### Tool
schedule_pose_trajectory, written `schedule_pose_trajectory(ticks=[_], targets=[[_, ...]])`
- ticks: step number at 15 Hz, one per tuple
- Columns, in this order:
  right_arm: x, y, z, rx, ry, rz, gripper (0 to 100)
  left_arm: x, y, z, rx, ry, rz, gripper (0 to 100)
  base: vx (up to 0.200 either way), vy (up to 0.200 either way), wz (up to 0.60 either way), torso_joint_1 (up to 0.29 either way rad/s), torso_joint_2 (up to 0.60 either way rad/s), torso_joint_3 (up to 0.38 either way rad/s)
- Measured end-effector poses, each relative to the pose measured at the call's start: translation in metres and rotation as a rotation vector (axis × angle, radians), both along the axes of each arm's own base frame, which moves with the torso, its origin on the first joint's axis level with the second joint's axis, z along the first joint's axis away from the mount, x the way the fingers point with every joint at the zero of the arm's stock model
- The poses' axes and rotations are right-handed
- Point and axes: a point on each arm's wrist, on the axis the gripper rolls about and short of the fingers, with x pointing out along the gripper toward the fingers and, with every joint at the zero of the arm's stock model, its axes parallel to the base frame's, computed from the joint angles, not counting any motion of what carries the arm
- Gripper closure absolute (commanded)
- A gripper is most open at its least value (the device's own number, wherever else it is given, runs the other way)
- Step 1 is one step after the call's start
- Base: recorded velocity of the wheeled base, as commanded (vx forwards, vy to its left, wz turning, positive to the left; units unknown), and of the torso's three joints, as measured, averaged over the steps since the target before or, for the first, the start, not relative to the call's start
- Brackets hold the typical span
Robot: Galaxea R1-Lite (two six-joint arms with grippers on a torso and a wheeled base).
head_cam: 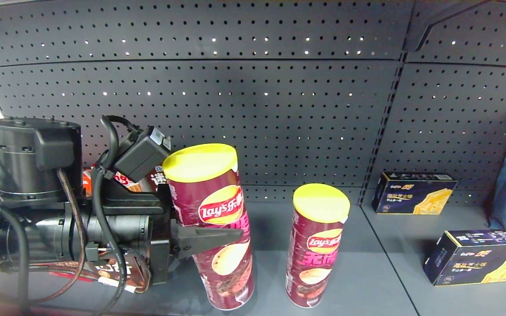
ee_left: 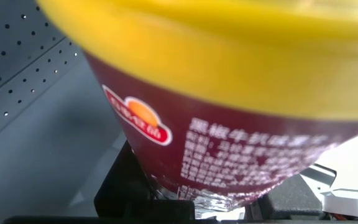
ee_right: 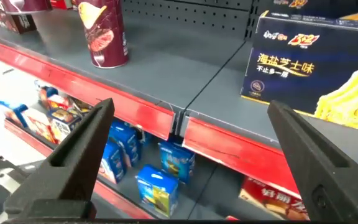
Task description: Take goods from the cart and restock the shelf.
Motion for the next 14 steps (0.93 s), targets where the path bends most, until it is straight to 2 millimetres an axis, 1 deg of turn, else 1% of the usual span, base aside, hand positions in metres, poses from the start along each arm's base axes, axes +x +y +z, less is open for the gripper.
schedule_pose_trajectory(ticks=[8, 11, 14], targets=[[0.0, 0.0, -0.001, 0.001, 0.003, 0.0, 0, 0.003, -0.001, -0.001, 0.006, -0.009, 0.012, 100, 0.0, 0.0, 0.0, 0.0, 0.0, 0.0], [0.0, 0.0, -0.001, 0.001, 0.003, 0.0, 0, 0.015, 0.001, 0.004, 0.006, -0.081, 0.128, 100, 0.0, 0.0, 0.0, 0.0, 0.0, 0.0], [0.0, 0.0, -0.001, 0.001, 0.003, 0.0, 0, 0.033, -0.001, 0.01, 0.002, -0.113, 0.154, 100, 0.0, 0.0, 0.0, 0.0, 0.0, 0.0]])
